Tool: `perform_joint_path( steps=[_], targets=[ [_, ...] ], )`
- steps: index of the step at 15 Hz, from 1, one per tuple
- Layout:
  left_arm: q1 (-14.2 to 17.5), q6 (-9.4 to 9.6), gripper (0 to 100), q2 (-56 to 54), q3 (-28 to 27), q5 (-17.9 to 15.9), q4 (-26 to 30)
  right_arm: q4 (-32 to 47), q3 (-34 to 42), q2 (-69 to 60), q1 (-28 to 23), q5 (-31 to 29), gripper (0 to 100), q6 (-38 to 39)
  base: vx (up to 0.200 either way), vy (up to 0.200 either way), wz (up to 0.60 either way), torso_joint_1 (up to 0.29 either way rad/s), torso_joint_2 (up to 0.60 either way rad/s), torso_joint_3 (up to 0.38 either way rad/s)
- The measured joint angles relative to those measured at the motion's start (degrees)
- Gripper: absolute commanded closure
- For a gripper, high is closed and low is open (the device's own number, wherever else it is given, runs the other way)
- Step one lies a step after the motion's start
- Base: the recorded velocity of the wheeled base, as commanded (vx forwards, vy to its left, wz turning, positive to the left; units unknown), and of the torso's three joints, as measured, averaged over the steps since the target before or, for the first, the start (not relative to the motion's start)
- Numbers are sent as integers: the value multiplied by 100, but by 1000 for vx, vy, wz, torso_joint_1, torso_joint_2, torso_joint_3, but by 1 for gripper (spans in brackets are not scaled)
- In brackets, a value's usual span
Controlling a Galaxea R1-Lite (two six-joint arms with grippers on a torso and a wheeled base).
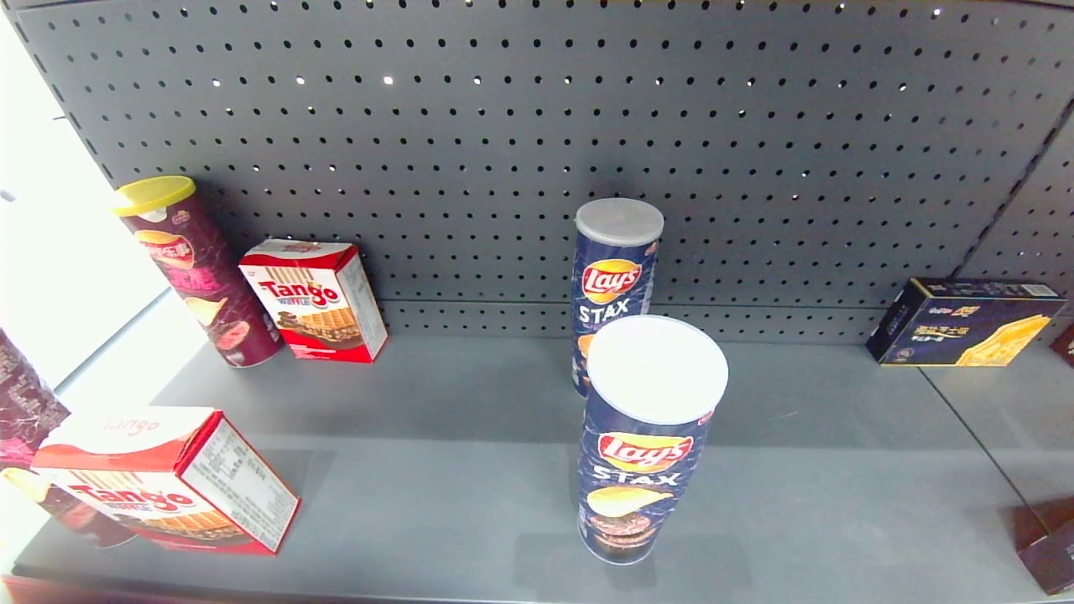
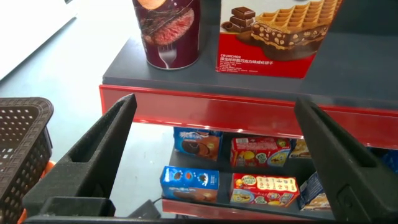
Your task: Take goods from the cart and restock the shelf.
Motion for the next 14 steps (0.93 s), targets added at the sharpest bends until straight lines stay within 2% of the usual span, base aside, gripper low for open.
perform_joint_path(
  steps=[1,4,7,14],
  targets=[
    [0,0,0,0,0,2,-5,-112,284,-116,-5,-105,0,110,0,0,0,0,0,0],
    [0,2,0,0,5,0,-2,397,540,-282,-11,-167,0,550,0,0,0,0,0,0],
    [0,2,0,0,5,-2,-2,393,568,-328,-11,124,0,483,0,0,0,0,0,0],
    [5,6,0,0,5,0,-2,393,578,-338,-9,100,0,538,0,0,0,0,0,0]
  ],
)
